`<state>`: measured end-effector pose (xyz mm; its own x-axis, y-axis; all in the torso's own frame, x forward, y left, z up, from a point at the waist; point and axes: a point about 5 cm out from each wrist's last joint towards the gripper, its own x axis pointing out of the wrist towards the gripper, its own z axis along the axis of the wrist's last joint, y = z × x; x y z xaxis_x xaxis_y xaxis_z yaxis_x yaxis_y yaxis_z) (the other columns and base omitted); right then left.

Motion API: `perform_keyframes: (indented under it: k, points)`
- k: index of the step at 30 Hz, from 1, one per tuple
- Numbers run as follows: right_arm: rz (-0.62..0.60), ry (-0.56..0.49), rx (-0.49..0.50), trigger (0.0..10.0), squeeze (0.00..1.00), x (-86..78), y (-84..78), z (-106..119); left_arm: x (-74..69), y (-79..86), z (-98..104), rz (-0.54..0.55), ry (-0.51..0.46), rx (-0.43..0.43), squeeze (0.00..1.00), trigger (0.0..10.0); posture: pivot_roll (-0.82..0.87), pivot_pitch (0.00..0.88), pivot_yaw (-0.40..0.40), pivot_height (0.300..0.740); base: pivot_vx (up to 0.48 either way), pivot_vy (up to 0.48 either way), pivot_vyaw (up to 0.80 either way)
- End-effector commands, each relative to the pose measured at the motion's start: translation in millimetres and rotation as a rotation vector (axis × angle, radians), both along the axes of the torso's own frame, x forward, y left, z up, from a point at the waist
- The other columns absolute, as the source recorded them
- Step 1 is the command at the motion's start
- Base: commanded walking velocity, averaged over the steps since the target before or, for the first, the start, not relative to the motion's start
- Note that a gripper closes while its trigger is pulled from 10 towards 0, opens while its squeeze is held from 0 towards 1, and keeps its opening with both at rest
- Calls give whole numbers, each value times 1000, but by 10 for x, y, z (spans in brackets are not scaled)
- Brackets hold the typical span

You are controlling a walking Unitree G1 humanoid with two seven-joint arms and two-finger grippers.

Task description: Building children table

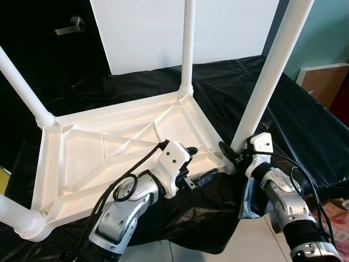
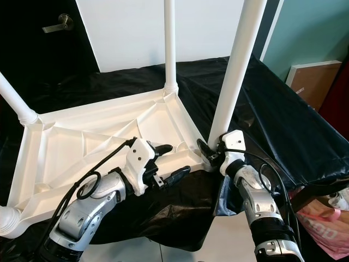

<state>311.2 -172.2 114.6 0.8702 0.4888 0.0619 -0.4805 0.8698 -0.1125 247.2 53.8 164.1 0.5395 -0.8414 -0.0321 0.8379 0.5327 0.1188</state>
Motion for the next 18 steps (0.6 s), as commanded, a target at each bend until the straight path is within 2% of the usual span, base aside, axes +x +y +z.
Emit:
perform_keyframes:
  k: [1,3,4,7,9,12,13,15,16,18]
  points:
    - [29,25,-8,353,0,-22,44,-60,-2,22,11,32,-3,2,0,10000,-107,35,-21,740,0,0,0]
    - [17,33,2,353,0,-26,37,-72,-8,23,5,37,-3,2,0,10000,-107,35,-21,740,0,0,0]
    - [-7,37,23,10000,0,-41,58,-86,-6,26,1,43,-3,3,0,10000,-100,31,-33,740,0,0,0]
    - [-101,44,55,10000,0,-77,124,-112,5,31,-1,58,-1,-2,0,10000,-94,23,-47,740,0,0,0]
    - [-101,44,55,10000,0,-77,124,-112,5,31,-1,58,-1,-2,0,10000,-94,23,-47,740,0,0,0]
    - [-204,47,52,10000,0,-67,128,-125,2,37,-12,65,-6,2,0,10000,-94,18,-56,740,0,0,0]
    - [-204,47,52,10000,0,-67,128,-125,2,37,-12,65,-6,2,0,10000,-94,18,-56,740,0,0,0]
    - [-351,55,65,10000,0,-88,142,-157,12,52,-24,79,-2,3,0,10000,-90,16,-66,740,0,0,0]
    - [-351,55,65,10000,0,-88,142,-157,12,52,-24,79,-2,3,0,10000,-90,16,-66,740,0,0,0]
    - [-460,72,81,10000,0,-115,153,-200,23,64,-28,90,2,2,0,10000,-88,13,-65,740,0,0,0]
